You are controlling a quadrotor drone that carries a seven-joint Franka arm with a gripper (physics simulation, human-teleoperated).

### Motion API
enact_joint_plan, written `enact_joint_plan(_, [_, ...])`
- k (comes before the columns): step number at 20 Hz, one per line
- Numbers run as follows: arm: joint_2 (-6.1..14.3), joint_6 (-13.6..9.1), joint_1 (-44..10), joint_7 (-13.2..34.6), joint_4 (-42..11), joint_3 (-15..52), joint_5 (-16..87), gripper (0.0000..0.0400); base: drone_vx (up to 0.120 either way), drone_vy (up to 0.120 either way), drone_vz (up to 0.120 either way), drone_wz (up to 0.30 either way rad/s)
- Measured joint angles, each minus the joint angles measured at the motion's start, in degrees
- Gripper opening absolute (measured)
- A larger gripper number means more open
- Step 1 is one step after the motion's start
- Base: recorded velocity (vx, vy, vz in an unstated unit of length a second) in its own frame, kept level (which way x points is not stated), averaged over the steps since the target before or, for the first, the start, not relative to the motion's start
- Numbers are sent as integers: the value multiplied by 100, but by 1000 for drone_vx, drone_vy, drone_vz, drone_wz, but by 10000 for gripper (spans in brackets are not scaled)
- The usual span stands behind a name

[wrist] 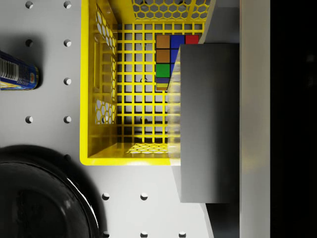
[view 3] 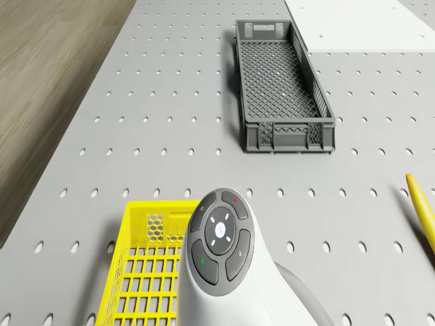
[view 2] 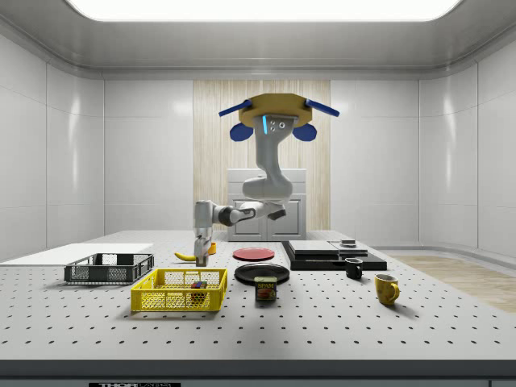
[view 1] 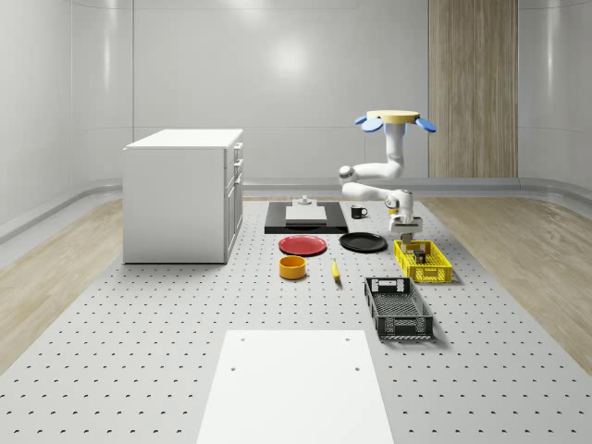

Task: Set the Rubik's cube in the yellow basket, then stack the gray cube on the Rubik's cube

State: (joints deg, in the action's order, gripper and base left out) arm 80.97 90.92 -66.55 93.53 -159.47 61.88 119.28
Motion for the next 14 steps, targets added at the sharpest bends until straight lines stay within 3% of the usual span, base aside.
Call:
enact_joint_plan(2, [1,1,0,0,0,0,0,250,-60,120,0,0])
enact_joint_plan(10, [3,3,-2,1,0,1,-2,250,15,120,0,0])
enact_joint_plan(14, [4,4,-3,2,0,1,-2,250,0,10,0,0])
